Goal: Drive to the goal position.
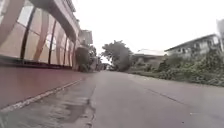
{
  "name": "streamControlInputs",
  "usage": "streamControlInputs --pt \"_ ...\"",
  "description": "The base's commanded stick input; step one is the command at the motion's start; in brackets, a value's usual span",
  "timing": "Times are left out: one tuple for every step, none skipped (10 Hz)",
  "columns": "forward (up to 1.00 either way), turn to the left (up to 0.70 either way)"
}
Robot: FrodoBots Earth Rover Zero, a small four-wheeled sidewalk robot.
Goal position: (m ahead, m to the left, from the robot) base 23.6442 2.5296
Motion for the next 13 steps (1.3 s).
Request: streamControlInputs --pt "0.7 0.25" --pt "0.7 0.33" --pt "0.7 0.15" --pt "0.7 0.04" --pt "0.7 0.03" --pt "0.7 0.01" --pt "0.7 0.0" --pt "0.7 0.0" --pt "0.7 0.0" --pt "0.7 0.0" --pt "0.7 0.0" --pt "0.7 0.0" --pt "0.7 0.0"
